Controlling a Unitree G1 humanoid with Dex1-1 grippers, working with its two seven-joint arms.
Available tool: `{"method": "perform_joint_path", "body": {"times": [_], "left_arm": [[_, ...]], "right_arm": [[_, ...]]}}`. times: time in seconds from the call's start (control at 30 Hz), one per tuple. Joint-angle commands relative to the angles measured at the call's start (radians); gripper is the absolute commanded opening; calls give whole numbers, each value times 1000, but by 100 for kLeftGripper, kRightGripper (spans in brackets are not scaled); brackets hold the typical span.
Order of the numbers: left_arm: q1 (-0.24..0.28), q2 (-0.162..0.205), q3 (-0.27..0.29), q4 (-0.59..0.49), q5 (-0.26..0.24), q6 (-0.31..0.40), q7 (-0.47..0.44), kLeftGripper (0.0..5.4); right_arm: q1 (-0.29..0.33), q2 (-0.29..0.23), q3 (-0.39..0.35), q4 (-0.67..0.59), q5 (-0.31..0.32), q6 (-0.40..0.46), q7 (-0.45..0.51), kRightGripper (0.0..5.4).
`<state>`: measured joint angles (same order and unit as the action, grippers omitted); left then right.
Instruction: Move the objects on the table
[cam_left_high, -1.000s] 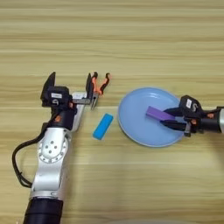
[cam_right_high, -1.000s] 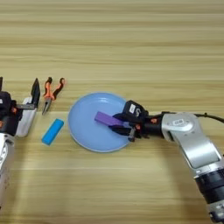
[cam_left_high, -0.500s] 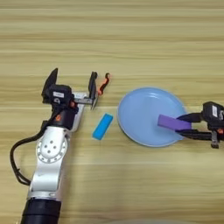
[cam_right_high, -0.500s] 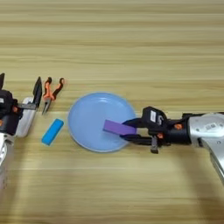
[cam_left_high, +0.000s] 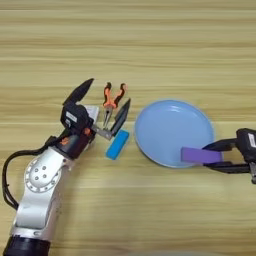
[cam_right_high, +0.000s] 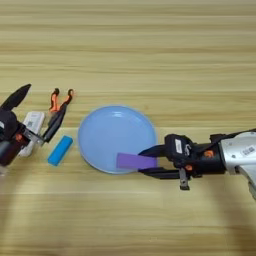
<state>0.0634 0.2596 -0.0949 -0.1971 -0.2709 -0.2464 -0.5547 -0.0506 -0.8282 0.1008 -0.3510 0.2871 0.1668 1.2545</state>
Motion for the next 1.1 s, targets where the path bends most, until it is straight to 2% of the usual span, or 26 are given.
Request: {"method": "perform_joint_path", "body": {"times": [0.03, 0.2, 0.37, 0.63, 1.1], "left_arm": [[49, 87, -61, -73, -65, 44, -154, 540], [92, 175, -136, -136, -117, 119, -307, 540], [95, 216, -184, -156, -118, 150, -388, 540], [72, 224, -222, -160, -102, 175, -437, 540], [51, 227, -259, -159, -62, 169, -440, 540]], "right_arm": [[-5, -22, 13, -28, 5, 16, 3, 143], [-11, -27, 30, -42, 3, 31, 5, 143], [-15, -34, 42, -63, 6, 47, 8, 143], [-23, -43, 59, -101, 19, 74, 8, 143], [-50, -35, 109, -152, 38, 126, 5, 143]]}}
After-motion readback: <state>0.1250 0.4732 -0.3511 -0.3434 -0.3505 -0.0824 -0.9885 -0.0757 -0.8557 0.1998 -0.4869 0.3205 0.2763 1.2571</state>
